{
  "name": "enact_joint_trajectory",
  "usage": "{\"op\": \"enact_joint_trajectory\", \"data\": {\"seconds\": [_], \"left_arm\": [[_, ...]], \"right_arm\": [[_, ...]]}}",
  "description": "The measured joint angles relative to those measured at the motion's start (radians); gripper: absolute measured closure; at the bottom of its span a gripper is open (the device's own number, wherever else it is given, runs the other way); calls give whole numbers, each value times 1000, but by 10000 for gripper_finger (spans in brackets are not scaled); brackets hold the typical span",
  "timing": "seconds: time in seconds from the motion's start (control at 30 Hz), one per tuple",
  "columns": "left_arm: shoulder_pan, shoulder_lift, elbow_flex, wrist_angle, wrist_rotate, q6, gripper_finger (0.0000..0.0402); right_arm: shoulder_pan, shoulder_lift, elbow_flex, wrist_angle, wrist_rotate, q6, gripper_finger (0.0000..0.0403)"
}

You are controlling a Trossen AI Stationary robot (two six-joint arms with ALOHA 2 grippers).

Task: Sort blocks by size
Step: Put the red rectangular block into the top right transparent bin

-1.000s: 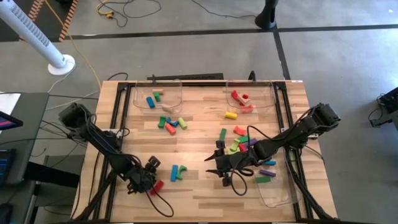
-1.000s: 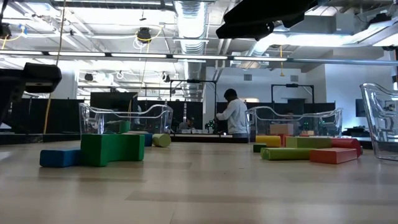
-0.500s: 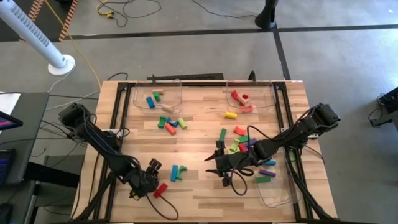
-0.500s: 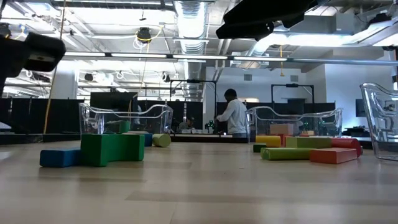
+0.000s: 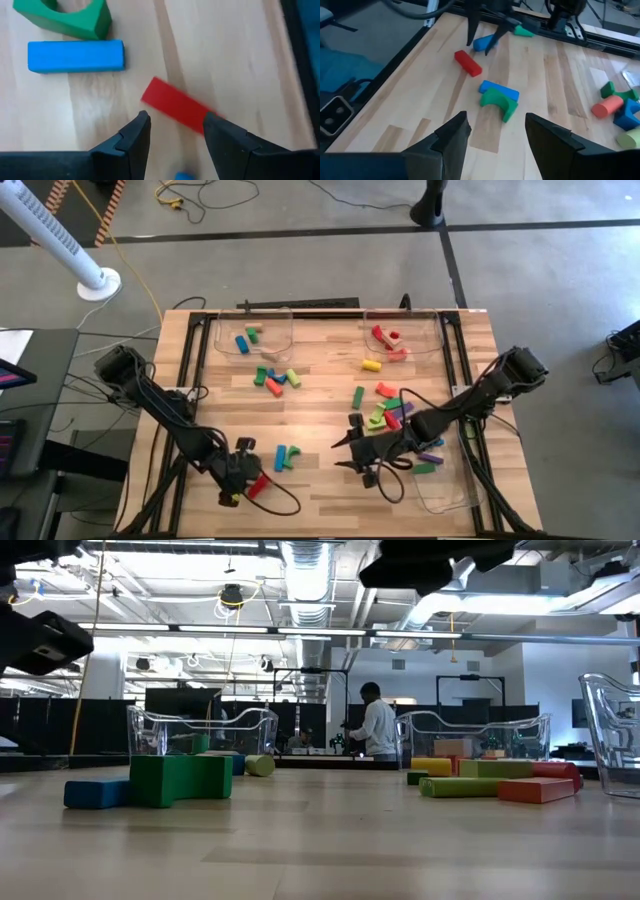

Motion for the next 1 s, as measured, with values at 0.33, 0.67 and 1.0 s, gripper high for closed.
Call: {"op": "enact_joint_trajectory", "data": {"seconds": [0.33, 0.67, 1.0], "left_arm": [[-16, 92, 0, 47, -119, -376, 228], [-33, 230, 145, -14, -160, -476, 228], [-33, 464, 434, -302, -160, -460, 229]], "right_arm": [[45, 0, 0, -61, -1, -8, 178], [91, 0, 0, -133, -1, -11, 178], [126, 0, 0, -162, -2, -34, 178]]}}
